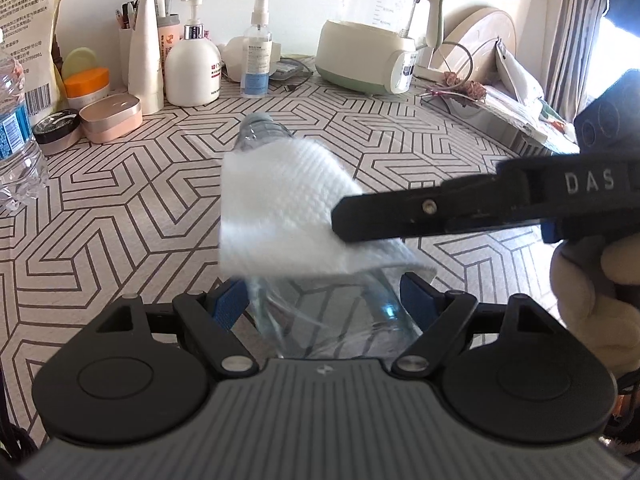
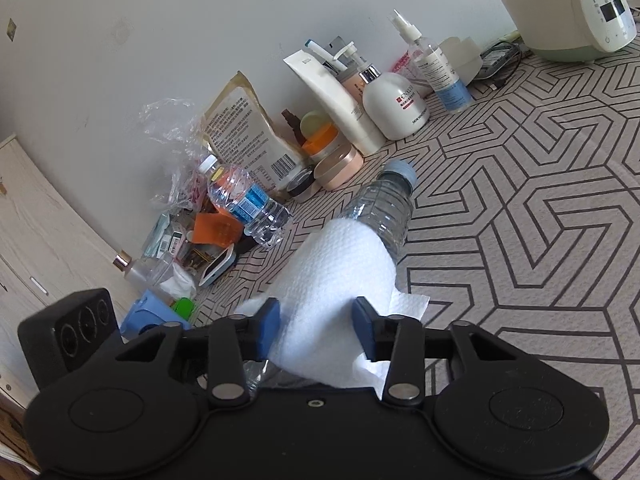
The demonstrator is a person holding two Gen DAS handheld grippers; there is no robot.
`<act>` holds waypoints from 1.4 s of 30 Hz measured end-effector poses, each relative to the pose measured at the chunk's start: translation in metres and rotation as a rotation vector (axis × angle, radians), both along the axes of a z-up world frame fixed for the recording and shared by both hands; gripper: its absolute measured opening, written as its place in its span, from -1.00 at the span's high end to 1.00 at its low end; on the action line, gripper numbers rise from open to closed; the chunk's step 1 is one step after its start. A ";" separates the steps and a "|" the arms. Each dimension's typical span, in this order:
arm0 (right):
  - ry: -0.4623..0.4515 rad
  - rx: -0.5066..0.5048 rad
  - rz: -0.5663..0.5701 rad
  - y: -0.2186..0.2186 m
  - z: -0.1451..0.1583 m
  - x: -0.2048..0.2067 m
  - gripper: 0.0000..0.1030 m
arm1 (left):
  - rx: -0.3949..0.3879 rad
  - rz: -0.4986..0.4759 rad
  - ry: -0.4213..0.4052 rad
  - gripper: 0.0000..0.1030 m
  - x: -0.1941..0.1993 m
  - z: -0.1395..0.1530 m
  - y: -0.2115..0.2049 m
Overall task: Clean container
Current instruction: 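Wipe the towel back and forth along the bottle with the right tool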
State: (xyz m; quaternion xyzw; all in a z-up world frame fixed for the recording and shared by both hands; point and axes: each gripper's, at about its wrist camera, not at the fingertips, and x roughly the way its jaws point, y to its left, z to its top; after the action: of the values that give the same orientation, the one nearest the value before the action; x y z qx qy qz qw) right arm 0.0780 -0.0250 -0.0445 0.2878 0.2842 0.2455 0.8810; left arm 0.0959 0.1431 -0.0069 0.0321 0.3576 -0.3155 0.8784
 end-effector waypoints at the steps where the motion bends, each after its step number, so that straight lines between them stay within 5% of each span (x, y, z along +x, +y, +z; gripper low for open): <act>1: -0.010 -0.014 0.003 0.003 0.002 0.000 0.26 | 0.008 0.003 -0.001 -0.58 0.000 -0.001 0.000; 8: -0.067 -0.113 0.001 0.019 0.011 0.002 0.26 | 0.030 0.022 -0.014 -0.57 0.003 -0.001 0.001; 16: 0.013 0.046 0.000 -0.002 -0.010 0.006 0.30 | 0.033 0.041 -0.023 -0.57 0.006 0.000 0.004; 26: -0.010 -0.031 -0.021 0.007 0.004 0.014 0.29 | 0.056 0.028 -0.043 -0.57 0.004 -0.001 0.001; 32: -0.045 -0.106 -0.042 0.016 0.009 0.027 0.06 | 0.050 0.015 -0.037 -0.58 0.004 -0.002 -0.001; 42: -0.003 -0.029 -0.015 0.007 -0.002 0.030 -0.13 | 0.051 0.001 -0.050 -0.63 -0.001 -0.002 0.001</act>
State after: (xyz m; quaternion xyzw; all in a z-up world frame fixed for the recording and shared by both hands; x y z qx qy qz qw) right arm 0.1084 -0.0179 -0.0461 0.2766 0.2844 0.2352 0.8873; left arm 0.0951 0.1437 -0.0091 0.0619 0.3436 -0.3049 0.8861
